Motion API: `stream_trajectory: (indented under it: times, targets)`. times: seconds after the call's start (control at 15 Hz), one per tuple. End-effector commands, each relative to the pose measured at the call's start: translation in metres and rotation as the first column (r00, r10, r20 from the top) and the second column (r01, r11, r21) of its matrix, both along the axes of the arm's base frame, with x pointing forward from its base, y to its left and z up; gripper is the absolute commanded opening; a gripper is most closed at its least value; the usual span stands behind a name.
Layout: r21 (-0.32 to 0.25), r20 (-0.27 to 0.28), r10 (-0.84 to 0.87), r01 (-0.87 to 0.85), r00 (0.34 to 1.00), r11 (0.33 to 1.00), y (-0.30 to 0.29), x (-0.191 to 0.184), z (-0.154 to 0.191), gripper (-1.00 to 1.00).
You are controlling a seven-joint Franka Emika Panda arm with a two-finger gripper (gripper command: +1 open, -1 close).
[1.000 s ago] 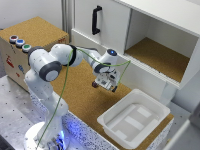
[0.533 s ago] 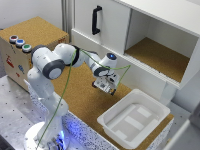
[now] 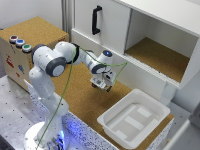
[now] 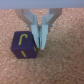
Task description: Slide left purple red block
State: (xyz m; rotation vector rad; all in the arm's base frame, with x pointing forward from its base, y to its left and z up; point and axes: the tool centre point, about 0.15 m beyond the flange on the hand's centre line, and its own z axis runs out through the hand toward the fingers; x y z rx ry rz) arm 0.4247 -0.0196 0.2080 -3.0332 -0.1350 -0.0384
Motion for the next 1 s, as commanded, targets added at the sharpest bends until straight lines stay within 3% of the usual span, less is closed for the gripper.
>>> stream_trajectory:
  times: [0.0, 0.93]
  targets:
    - [0.025, 0.008, -0.045, 0.045, 0.999, 0.999, 0.040, -0.024, -0.010, -1.00]
    - [0.170, 0.035, 0.077, -0.082, 0.996, 0.982, 0.132, -0.040, -0.004, -1.00]
